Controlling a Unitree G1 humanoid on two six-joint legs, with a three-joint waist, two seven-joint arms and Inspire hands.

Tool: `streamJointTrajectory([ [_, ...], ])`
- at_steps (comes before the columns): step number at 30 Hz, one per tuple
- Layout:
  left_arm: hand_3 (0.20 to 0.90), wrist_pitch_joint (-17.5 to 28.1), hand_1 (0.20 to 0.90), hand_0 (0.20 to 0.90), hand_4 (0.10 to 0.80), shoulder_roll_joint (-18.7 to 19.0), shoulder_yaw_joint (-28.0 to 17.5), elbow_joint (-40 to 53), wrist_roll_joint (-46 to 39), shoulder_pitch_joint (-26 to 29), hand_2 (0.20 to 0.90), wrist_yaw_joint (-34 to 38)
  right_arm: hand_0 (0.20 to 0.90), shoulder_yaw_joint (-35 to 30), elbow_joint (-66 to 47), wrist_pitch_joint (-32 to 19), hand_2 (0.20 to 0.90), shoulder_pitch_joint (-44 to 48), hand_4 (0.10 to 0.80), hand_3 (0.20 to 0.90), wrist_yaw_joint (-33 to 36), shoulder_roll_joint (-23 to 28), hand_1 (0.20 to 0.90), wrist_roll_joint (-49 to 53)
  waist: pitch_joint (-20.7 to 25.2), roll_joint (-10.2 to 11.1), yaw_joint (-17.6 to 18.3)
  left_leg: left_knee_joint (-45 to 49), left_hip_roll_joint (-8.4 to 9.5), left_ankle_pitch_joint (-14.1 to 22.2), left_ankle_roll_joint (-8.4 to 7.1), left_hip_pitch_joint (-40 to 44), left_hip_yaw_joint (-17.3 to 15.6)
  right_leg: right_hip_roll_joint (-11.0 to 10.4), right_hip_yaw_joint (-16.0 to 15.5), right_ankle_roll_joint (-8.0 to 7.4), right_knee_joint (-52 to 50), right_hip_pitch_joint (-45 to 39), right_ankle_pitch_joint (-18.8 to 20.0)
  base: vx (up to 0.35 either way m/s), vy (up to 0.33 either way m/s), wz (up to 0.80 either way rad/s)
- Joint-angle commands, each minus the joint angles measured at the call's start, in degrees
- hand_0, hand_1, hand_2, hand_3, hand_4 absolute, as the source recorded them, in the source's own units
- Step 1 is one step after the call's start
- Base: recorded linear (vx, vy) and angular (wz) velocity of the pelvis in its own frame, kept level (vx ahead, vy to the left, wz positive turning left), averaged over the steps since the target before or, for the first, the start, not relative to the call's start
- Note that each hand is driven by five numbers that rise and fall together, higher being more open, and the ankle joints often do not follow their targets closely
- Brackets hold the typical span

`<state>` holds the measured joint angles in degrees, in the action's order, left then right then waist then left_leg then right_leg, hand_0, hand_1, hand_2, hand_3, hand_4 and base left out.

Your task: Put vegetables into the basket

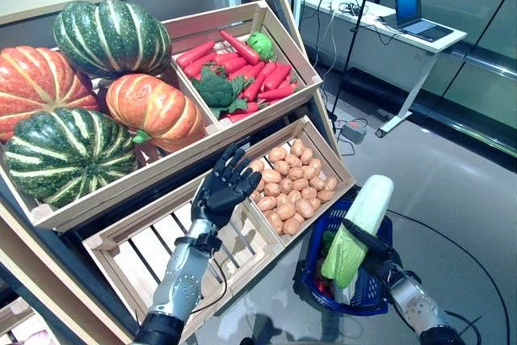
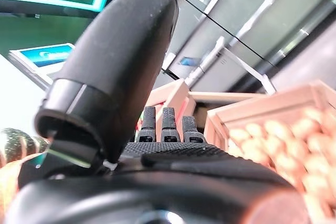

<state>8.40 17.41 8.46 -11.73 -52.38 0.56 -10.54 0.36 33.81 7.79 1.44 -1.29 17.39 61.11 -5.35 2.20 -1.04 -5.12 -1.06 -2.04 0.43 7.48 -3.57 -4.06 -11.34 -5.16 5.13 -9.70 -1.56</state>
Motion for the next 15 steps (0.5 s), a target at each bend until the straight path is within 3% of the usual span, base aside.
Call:
streamJointTrajectory([
  [1, 0.9, 2.75, 0.9, 0.9, 0.8, 1.05, -1.17, -0.05, 2.44, 2.62, 0.9, -2.77, 0.3, -5.25, -0.35, -8.39, 0.3, 5.45, 0.4, 0.3, 2.63, 2.31, 0.3, -2.55, 0.64, -0.75, -1.5, 0.12, -0.46, 5.24, 0.73, 1.6, -0.99, 0.47, -1.26, 4.19, -0.13, -0.59, 0.45, 0.058, -0.018, 0.0],
  [4, 0.9, 3.47, 0.9, 0.9, 0.8, 2.0, 0.08, -1.67, 3.03, 3.14, 0.9, -3.09, 0.3, -4.65, 2.9, -11.25, 0.3, 8.63, 0.4, 0.3, 7.06, 4.65, 0.3, -6.41, -2.57, -1.15, -2.58, 1.59, -0.43, 4.22, 0.59, -0.54, 0.04, 0.19, -1.97, 4.82, -5.39, 2.81, -1.51, -0.035, -0.023, 0.01],
  [9, 0.9, 7.28, 0.9, 0.9, 0.8, 2.99, 3.37, -4.73, 1.31, 10.59, 0.9, -2.41, 0.3, -0.53, 7.75, -14.81, 0.3, 20.25, 0.4, 0.3, 10.77, 7.6, 0.3, -7.48, -12.58, -1.65, -3.04, 19.68, 0.07, 8.17, 0.1, -14.72, 1.1, -1.89, -2.63, 6.09, -22.52, 15.58, -6.77, -0.281, -0.055, 0.07],
  [15, 0.9, 7.53, 0.9, 0.9, 0.8, 3.0, 5.29, -3.74, 1.68, 13.21, 0.9, -1.03, 0.3, 1.73, 9.73, -14.65, 0.3, 28.29, 0.4, 0.3, 13.75, 9.93, 0.3, -9.02, -17.56, -2.76, -3.22, 35.13, 1.19, 12.9, 1.57, -28.23, 0.76, -4.94, -2.86, 7.61, -40.59, 29.13, -12.09, -0.167, -0.019, 0.11],
])
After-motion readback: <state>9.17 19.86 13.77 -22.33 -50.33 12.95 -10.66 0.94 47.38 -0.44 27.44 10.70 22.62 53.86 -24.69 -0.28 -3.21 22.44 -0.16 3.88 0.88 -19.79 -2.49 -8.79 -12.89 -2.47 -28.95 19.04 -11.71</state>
